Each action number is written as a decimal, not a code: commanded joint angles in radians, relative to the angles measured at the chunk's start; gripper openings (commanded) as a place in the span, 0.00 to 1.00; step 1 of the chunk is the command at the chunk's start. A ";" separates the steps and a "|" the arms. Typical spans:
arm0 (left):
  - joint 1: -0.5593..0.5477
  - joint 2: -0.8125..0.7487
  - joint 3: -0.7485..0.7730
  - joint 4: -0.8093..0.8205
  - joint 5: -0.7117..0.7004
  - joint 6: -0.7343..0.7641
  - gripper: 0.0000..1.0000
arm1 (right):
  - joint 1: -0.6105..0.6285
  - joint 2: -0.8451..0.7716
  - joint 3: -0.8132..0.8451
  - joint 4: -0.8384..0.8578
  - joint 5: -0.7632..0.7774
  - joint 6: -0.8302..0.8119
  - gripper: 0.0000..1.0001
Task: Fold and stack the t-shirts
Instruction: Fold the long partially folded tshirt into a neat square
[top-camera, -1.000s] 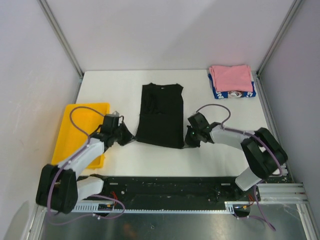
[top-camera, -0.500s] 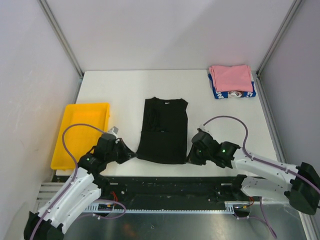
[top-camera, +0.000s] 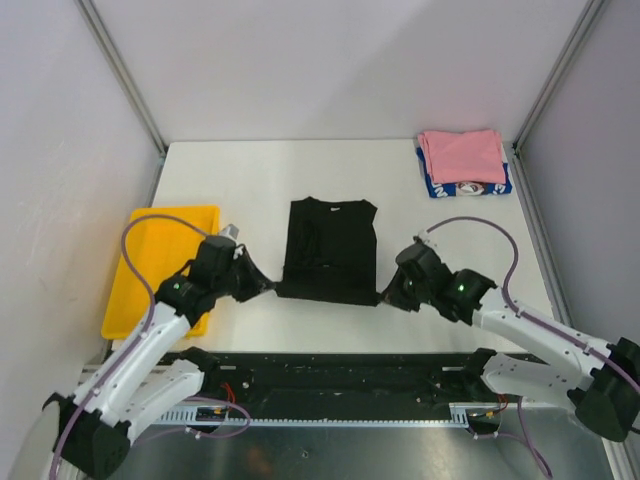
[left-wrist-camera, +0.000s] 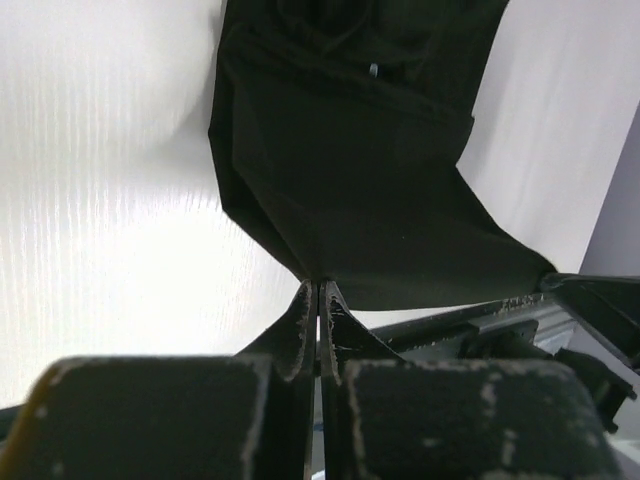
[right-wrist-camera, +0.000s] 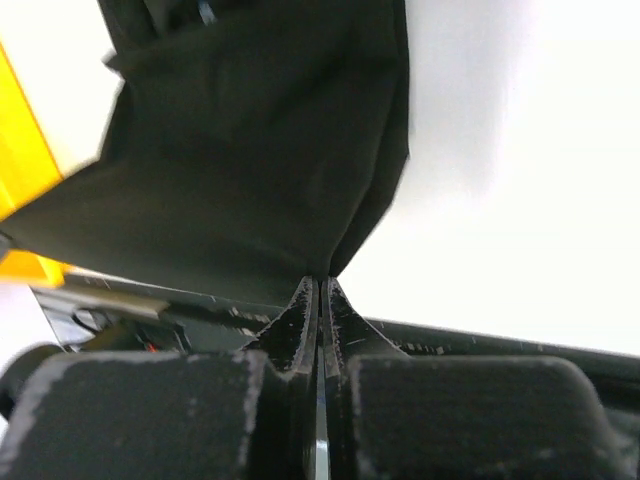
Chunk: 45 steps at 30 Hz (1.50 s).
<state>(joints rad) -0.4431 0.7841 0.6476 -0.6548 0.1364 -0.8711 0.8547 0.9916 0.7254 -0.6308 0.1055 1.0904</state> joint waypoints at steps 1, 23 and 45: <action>0.023 0.148 0.138 0.043 -0.080 0.073 0.00 | -0.143 0.078 0.128 0.040 -0.014 -0.144 0.00; 0.213 0.989 0.840 0.220 0.048 0.161 0.00 | -0.570 0.754 0.678 0.306 -0.295 -0.394 0.00; 0.283 1.600 1.356 0.288 0.141 0.127 0.00 | -0.648 1.400 1.258 0.298 -0.362 -0.392 0.00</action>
<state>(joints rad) -0.1822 2.3341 1.9266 -0.4122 0.2451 -0.7414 0.2234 2.3280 1.8874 -0.3393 -0.2379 0.7021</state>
